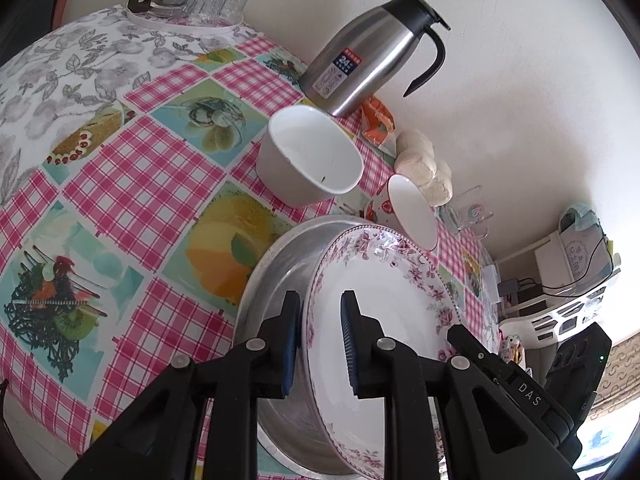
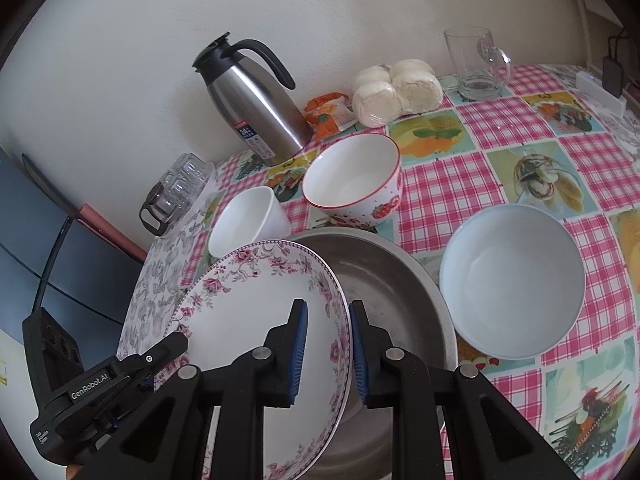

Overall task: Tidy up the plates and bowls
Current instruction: 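Lower the pink-floral plate into the steel plate with both tools, then open both tools to release the floral plate rim, then move both tools toward the red-rimmed strawberry bowl, then close the left tool on the bowl rim while the right tool grips it too, then lift the red-rimmed bowl and carry it over the floral plate with both tools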

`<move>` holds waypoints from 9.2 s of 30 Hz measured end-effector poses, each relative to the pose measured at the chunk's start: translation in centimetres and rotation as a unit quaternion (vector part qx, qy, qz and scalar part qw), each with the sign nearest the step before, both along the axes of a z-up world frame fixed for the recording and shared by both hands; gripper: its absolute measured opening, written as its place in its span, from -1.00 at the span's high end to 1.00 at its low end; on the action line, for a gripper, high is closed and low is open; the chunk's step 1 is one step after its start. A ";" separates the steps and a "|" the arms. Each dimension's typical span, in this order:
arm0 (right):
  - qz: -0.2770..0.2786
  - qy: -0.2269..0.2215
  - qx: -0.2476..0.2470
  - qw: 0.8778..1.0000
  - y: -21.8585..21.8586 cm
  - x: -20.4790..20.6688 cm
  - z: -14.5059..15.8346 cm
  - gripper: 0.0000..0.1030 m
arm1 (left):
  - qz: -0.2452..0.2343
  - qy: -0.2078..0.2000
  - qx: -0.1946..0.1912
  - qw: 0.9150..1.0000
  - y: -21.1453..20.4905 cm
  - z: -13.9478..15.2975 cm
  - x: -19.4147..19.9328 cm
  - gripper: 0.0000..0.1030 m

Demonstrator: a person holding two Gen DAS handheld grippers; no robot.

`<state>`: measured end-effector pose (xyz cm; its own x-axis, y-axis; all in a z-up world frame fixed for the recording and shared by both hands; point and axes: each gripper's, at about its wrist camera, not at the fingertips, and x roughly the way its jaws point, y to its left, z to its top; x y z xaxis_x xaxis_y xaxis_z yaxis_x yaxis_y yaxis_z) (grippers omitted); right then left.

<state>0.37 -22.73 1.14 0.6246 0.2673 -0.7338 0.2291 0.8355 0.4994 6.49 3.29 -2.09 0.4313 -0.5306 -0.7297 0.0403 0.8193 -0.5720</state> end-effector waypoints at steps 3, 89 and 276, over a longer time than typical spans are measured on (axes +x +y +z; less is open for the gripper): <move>0.000 0.007 -0.001 1.000 -0.3 0.0 -0.6 0.56 | -0.007 0.009 0.020 1.000 -0.8 -0.7 0.2 0.62; -0.012 0.038 -0.030 0.999 -1.2 -0.4 -2.4 0.20 | -0.019 0.027 0.108 0.994 -1.7 -1.6 0.4 0.45; -0.056 0.038 -0.077 0.995 -8.7 9.0 1.2 0.78 | -0.171 -0.104 0.043 0.979 -17.0 4.6 7.8 0.40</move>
<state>9.37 -31.46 2.37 0.5855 0.0798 -0.8067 0.3569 0.8681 0.3449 14.31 -13.68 2.47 0.3839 -0.6098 -0.6934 0.4282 0.7829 -0.4514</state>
